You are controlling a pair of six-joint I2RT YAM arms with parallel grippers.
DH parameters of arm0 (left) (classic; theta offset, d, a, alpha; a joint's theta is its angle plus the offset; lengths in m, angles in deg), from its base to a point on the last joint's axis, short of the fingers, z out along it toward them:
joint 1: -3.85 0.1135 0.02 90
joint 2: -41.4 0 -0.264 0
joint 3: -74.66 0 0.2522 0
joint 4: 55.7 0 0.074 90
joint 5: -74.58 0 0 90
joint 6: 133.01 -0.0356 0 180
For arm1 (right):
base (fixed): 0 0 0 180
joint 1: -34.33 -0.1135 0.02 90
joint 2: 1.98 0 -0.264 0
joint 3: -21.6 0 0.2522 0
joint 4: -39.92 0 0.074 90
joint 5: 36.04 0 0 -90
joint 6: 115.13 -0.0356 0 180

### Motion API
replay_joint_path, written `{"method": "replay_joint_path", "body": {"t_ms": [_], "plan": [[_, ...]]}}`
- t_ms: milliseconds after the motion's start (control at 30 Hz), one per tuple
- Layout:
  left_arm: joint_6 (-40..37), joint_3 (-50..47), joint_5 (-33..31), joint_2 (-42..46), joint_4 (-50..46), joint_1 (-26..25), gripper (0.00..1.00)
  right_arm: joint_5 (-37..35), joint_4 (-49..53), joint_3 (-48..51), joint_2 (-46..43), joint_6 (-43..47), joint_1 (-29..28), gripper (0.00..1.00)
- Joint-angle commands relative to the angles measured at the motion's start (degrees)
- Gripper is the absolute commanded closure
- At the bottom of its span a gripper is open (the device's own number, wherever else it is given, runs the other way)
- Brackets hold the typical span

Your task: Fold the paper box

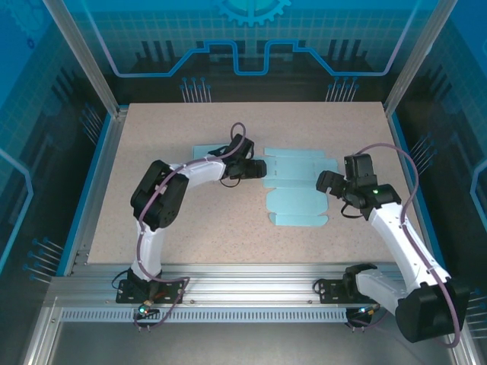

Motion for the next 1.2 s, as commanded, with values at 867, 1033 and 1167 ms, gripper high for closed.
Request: {"method": "replay_joint_path", "body": {"t_ms": [867, 1033, 1167], "plan": [[2.95, 5.22, 13.12, -7.38, 6.82, 3.61, 0.50, 23.90, -13.52, -8.57, 24.58, 7.24, 17.15, 0.13], [2.95, 4.74, 13.27, -7.41, 6.92, 3.73, 0.51, 25.72, -12.36, -18.46, 38.93, 10.93, 19.29, 0.26], [3.06, 3.92, 13.26, -7.24, 7.11, 3.88, 0.55, 23.96, -9.46, -25.67, 48.14, 12.20, 19.84, 0.33]]}}
